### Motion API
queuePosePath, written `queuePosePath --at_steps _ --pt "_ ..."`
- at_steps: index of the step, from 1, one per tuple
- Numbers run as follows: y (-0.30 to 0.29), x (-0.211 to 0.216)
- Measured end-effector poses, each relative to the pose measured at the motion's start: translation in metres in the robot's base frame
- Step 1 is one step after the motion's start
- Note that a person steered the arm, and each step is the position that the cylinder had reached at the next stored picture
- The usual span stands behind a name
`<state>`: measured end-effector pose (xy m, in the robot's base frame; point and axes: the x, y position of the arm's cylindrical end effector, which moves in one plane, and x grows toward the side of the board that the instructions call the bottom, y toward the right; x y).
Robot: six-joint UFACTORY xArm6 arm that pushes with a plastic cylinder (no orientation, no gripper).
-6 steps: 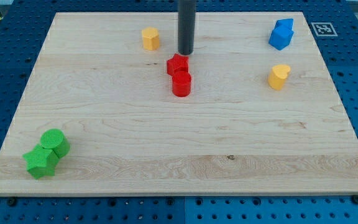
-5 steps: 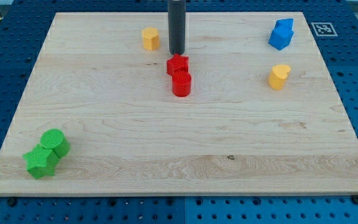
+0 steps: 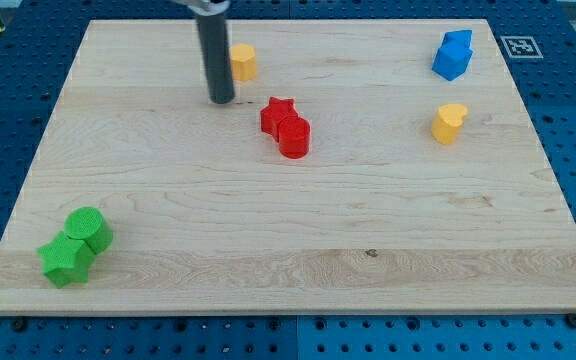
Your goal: Slide yellow hexagon towards red star
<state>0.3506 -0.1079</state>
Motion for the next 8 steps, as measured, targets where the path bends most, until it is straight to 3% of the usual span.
queuePosePath --at_steps 1,2,3,8 --pt "-0.023 -0.011" --pt "-0.024 -0.078" --pt "-0.023 -0.084" --pt "0.160 -0.073"
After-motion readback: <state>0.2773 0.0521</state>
